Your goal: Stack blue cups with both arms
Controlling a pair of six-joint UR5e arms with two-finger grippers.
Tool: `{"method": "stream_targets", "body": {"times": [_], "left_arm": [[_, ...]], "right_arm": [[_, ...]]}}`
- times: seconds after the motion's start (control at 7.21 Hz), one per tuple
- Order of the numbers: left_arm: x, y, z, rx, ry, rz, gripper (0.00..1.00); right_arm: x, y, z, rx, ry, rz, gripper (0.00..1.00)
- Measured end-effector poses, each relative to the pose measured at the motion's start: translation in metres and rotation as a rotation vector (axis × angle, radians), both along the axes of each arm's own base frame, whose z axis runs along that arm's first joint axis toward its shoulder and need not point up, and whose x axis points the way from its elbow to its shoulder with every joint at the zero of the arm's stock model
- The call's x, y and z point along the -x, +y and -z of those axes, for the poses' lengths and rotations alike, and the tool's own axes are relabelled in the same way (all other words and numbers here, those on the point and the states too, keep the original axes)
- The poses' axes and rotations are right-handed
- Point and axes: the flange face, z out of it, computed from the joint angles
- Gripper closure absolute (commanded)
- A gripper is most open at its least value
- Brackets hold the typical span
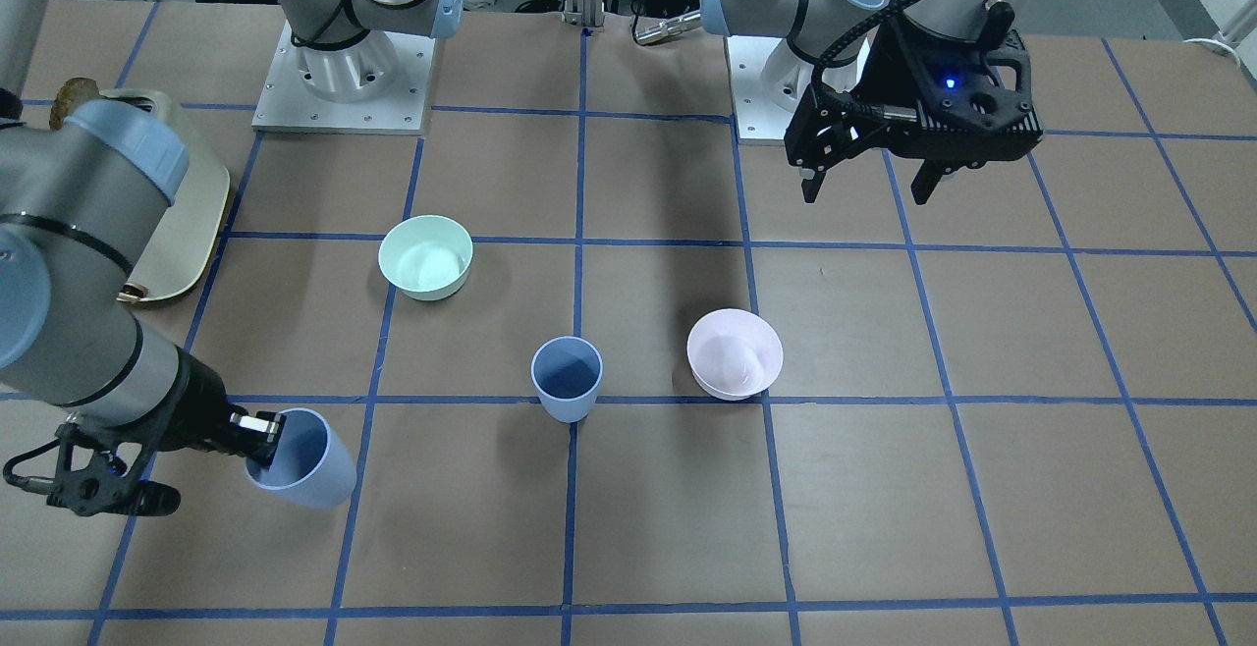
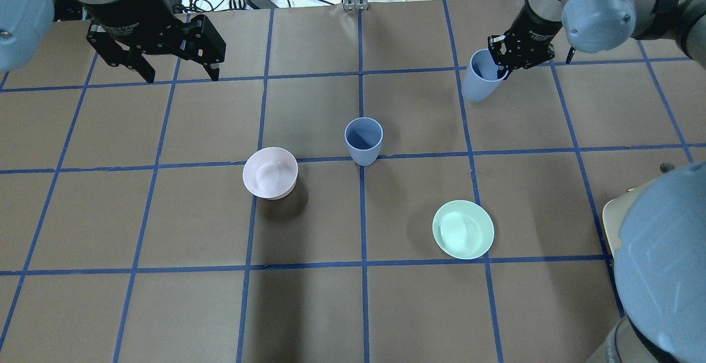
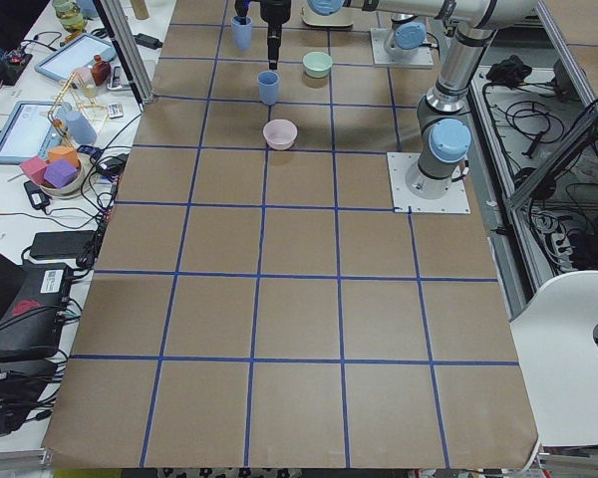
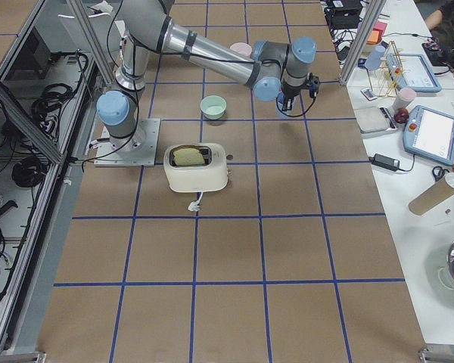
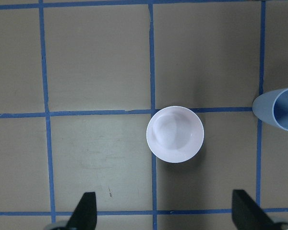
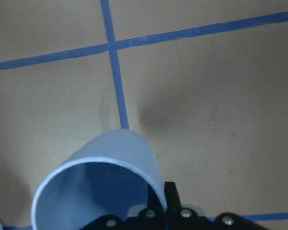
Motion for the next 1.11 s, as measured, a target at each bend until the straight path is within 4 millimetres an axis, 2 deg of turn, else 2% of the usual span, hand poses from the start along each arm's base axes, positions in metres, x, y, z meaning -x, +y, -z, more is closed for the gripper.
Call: {"method": "stream_targets", "body": {"times": [0.14,0.28,0.55,0.69,0.83,1.11], "left_arm": [[0.0,0.0,0.0,0.0,0.0,0.0,0.0],[0.0,-0.001,0.0,0.0,0.0,0.0,0.0],[0.0,-0.001,0.0,-0.001,-0.001,0.0,0.0],[-0.001,-0.001,0.0,-0.001,-0.001,-0.001,0.0],[-0.001,-0.001,0.0,0.0,0.0,-0.002,0.0],[-0.002,-0.001,-0.001,0.001,-0.001,-0.003,0.0]], "right_arm": [[-0.037,0.015,-0.024,0.011,0.002,-0.019,1.0],[-0.081,0.029,-0.036,0.012,0.004,-0.023,1.0],[-0.159,0.056,-0.044,0.01,0.03,-0.028,1.0],[-0.185,0.066,-0.043,0.005,0.032,-0.013,1.0],[-0.201,0.073,-0.042,0.002,0.03,0.0,1.0],[-0.221,0.083,-0.043,-0.001,0.027,0.005,1.0]]}}
